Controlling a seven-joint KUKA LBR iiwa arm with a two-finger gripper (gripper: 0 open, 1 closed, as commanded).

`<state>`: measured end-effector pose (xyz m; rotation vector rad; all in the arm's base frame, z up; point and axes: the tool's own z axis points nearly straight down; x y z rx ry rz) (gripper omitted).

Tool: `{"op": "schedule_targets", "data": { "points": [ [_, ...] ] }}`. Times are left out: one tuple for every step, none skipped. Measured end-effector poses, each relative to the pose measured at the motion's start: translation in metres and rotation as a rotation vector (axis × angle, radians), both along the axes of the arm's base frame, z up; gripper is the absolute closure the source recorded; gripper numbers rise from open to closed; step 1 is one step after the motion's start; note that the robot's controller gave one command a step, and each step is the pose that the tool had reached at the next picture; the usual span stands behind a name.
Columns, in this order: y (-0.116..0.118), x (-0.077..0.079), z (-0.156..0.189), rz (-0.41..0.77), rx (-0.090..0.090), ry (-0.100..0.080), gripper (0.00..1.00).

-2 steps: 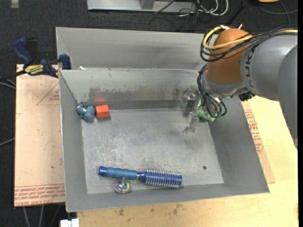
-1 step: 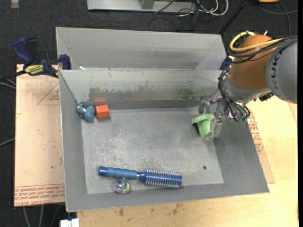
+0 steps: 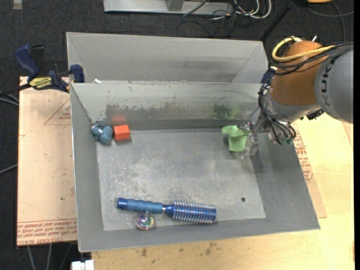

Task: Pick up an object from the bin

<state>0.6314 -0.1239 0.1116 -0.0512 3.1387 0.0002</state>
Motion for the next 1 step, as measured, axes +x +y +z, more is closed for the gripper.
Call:
{"op": "schedule_targets", "data": {
  "points": [
    [0.0279, -0.0067, 0.1067, -0.016, 0.0, -0.008, 1.0]
  ]
}}
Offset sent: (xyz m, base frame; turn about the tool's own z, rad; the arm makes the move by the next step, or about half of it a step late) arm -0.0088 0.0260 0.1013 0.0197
